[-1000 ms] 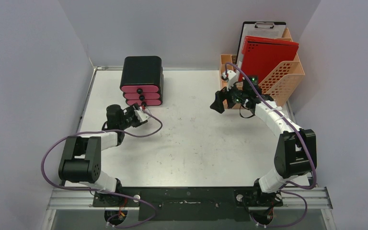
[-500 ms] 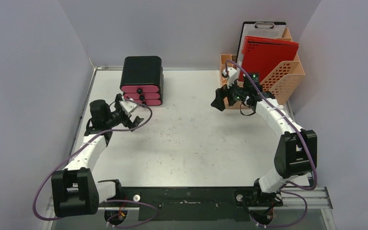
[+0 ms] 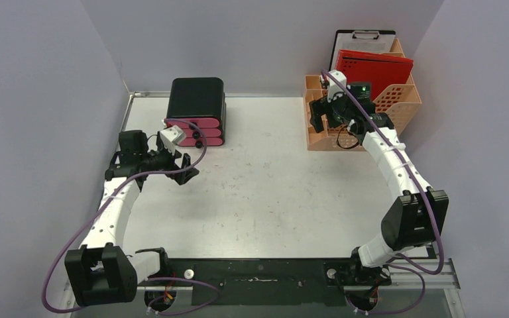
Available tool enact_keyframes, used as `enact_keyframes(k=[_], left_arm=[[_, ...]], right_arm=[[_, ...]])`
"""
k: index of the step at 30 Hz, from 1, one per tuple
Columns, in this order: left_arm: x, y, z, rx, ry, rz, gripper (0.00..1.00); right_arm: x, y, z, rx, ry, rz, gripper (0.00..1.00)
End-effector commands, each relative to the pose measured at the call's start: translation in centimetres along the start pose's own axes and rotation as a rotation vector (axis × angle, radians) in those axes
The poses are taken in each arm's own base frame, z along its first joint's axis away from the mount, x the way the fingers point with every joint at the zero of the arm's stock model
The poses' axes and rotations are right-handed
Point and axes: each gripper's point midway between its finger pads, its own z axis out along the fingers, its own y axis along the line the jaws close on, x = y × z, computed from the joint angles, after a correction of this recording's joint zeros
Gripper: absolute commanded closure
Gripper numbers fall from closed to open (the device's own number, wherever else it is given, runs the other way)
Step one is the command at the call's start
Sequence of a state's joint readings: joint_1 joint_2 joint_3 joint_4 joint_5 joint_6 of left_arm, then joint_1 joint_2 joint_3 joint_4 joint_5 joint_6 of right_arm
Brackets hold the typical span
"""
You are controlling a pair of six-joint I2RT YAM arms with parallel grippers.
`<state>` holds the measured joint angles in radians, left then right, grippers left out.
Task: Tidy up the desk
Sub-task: Move the storage box to the center of the board.
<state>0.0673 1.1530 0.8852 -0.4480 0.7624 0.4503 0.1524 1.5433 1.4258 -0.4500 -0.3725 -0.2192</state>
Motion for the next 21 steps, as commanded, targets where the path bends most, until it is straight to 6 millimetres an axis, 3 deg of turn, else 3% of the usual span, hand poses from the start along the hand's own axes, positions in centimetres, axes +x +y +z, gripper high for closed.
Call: enact_keyframes(k=[1, 8, 21], left_arm=[[0.3, -2.3, -2.0, 0.054, 0.068, -0.06, 0.04], [1.8, -3.6, -2.9, 0.079, 0.094, 0.005, 0.04], [3.2, -3.8, -2.7, 0.1, 0.111, -0.001, 0.04]], right_arm=[[0.7, -2.6, -0.7, 0.133, 0.04, 0.016, 0.1], [4.7, -4.7, 2.6, 0.182, 0.108, 0.092, 0.1], [8.0, -6.3, 7.4, 0.224, 0.164, 0.109, 0.1]])
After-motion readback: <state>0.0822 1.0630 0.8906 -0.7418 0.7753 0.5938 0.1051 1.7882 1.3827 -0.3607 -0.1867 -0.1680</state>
